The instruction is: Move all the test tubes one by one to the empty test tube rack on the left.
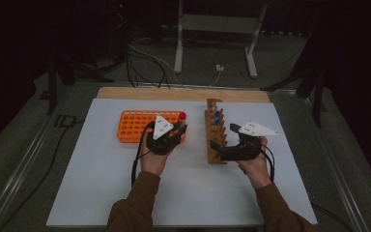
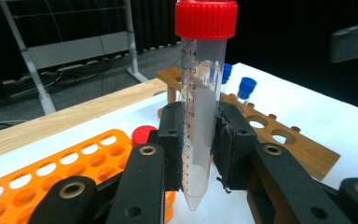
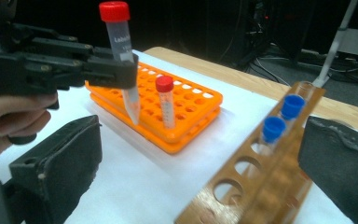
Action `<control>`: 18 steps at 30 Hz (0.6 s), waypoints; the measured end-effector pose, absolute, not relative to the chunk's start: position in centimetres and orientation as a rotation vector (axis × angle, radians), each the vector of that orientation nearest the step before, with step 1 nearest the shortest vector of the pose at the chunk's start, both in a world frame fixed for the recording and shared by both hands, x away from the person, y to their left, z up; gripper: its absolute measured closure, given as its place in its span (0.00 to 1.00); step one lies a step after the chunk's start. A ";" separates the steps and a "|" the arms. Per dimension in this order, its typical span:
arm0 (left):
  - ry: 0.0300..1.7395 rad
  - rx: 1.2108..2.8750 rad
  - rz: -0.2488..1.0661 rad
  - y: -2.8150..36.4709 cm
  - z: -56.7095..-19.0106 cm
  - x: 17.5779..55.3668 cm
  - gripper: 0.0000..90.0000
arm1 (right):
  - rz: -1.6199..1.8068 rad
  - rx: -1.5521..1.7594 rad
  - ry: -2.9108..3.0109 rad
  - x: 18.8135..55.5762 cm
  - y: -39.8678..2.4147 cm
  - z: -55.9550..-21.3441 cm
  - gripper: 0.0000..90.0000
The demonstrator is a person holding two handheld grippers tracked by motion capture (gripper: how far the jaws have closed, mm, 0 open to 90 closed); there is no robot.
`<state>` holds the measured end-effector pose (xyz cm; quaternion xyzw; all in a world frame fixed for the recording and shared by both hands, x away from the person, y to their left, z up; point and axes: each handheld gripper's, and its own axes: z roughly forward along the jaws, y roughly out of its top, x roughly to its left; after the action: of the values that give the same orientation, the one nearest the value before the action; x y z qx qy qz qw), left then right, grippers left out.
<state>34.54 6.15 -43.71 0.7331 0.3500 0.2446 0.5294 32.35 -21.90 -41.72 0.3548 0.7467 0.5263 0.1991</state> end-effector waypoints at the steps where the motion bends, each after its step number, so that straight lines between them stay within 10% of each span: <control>1: 0.840 1.750 0.588 6.3 -43.7 34.6 0.83 | 1.465 0.999 2.082 32.2 -22.2 -41.8 0.00; 18: 0.905 1.752 0.661 7.6 -44.9 36.5 0.83 | 1.440 1.052 2.047 31.0 -25.8 -42.7 0.00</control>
<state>36.51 7.58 -44.94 0.7264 0.3753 0.2740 0.5064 30.96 -25.82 -42.70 0.3786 0.7368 0.5186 0.2118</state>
